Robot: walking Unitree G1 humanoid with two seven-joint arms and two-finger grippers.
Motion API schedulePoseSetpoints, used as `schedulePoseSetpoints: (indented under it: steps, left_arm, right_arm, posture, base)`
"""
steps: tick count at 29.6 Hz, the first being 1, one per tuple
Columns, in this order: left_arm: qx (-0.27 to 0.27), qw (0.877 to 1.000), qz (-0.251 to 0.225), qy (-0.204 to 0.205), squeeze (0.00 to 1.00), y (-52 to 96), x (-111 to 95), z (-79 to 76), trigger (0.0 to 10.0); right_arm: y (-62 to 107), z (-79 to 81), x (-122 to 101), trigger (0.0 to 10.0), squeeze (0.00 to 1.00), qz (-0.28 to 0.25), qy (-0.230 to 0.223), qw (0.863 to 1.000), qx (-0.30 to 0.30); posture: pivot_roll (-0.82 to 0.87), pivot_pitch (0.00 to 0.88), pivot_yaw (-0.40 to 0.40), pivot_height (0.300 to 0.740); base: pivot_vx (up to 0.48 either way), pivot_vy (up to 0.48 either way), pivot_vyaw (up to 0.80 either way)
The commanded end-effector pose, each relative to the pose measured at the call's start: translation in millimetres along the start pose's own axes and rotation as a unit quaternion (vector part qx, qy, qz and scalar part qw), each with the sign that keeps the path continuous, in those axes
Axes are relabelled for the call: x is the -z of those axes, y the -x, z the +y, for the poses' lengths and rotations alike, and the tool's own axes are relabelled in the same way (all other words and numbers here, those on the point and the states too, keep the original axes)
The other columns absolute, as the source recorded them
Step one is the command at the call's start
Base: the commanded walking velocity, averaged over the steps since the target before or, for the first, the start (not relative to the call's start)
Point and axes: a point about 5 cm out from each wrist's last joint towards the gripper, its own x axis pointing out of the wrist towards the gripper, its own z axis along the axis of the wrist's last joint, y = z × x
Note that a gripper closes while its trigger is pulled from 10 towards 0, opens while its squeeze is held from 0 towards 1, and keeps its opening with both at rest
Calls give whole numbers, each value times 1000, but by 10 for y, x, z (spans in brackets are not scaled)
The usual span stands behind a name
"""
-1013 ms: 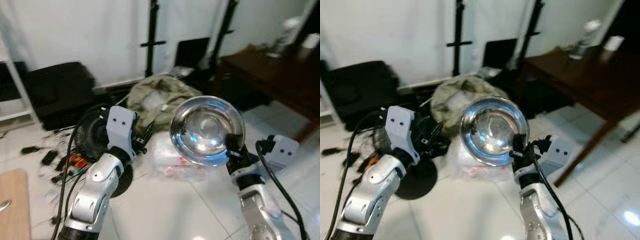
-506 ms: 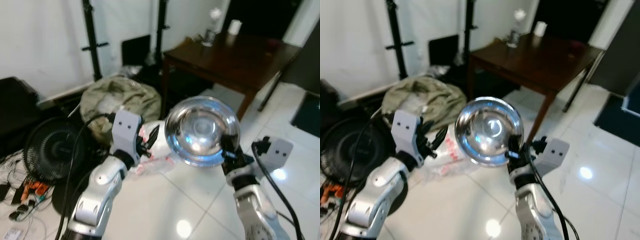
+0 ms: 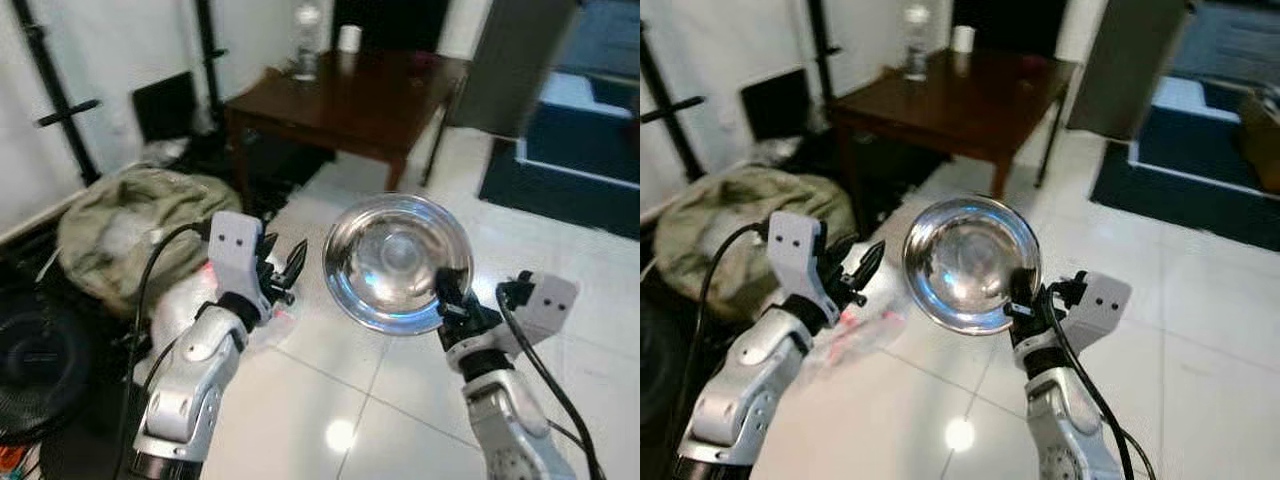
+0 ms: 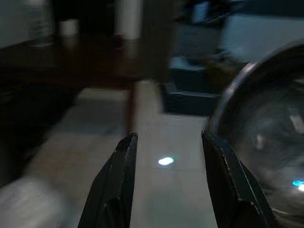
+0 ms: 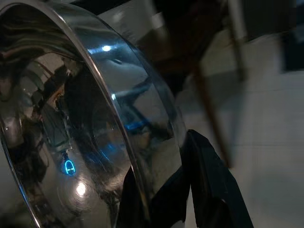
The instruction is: Setting the table
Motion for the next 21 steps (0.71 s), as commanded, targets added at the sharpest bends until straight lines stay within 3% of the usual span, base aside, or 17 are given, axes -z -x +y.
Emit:
schedulePoseSetpoints:
  steps: [1, 21]
  left_arm:
    - [1, 1000, 8, 2, 0, 12, 25, 13, 10000]
    - [4, 1000, -2, 14, 0, -36, -30, 18, 10000]
  right_arm:
    - [13, 32, -33, 10000, 0, -12, -2, 1000, -5]
    - [26, 35, -26, 10000, 0, -12, -3, 1000, -1]
  posture:
    - [-37, 77, 60, 740]
    - [-38, 86, 64, 740]
  base:
    - [0, 0, -800]
    - [0, 0, -800]
